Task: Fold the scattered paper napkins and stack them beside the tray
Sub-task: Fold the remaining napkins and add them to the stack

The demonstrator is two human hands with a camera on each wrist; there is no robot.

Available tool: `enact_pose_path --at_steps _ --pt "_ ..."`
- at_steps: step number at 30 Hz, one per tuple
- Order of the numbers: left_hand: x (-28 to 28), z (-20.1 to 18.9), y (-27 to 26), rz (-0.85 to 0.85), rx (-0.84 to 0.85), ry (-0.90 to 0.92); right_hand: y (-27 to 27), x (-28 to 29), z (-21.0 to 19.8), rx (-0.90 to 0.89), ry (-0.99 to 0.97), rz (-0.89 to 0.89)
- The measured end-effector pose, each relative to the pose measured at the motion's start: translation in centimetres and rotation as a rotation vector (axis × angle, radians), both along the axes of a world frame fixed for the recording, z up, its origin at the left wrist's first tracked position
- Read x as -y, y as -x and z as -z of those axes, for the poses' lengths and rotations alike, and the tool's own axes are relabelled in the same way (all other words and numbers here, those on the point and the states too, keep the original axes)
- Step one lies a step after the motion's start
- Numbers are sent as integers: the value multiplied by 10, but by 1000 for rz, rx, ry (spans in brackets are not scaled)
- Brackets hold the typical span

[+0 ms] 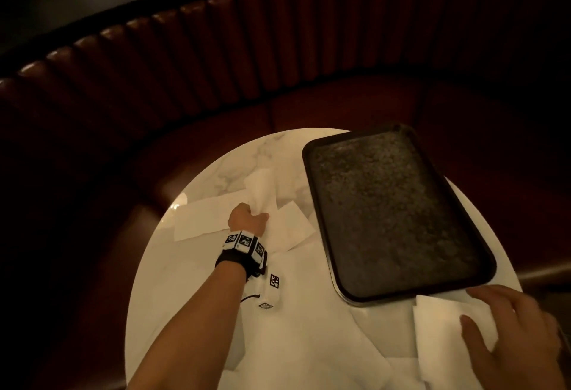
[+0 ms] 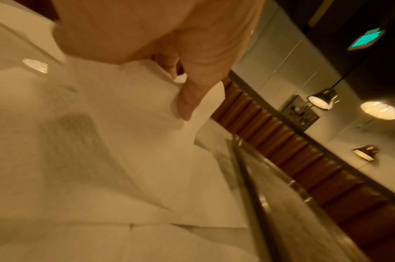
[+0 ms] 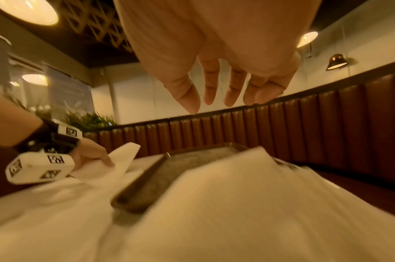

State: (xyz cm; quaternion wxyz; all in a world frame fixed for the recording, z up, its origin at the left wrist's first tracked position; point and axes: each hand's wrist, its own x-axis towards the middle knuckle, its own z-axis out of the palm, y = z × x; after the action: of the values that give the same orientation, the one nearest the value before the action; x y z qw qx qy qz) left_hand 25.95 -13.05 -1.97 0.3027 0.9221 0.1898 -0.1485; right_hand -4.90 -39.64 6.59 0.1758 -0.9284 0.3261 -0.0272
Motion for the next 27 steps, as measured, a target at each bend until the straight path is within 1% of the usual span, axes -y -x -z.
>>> enact_pose_path --at_steps 2,4,5,8,10,12,13,15,17,19,22,24,27 --pt "-2 -23 21 32 95 126 -3 -10 -12 9 -61 -57" --pt "-8 -42 45 47 152 290 -9 -27 -28 101 -146 -139" --pt "-12 -54 60 35 154 392 -13 -37 -33 151 -220 -183" --pt "-20 -98 117 28 123 730 -25 -71 -47 197 -496 -285" --pt "-26 -125 158 77 107 873 -35 -97 -57 227 -694 -312" --pt "-37 -144 194 156 132 988 -41 -118 -66 257 -868 -312" --pt "-42 -151 209 184 140 1021 -42 -127 -70 257 -924 -320" --pt "-56 -160 235 206 144 1026 -38 -144 -85 236 -1034 -358" --pt "-69 -170 256 193 145 993 -28 -158 -95 213 -1173 -404" --pt "-83 -177 273 160 121 1009 -13 -168 -100 202 -1293 -393" --pt "-101 -183 293 63 82 1163 8 -182 -102 216 -1358 -354" --pt "-110 -185 304 -3 80 1217 21 -188 -104 222 -1379 -339" --pt "-120 -185 319 6 151 1131 37 -195 -106 229 -1410 -338"
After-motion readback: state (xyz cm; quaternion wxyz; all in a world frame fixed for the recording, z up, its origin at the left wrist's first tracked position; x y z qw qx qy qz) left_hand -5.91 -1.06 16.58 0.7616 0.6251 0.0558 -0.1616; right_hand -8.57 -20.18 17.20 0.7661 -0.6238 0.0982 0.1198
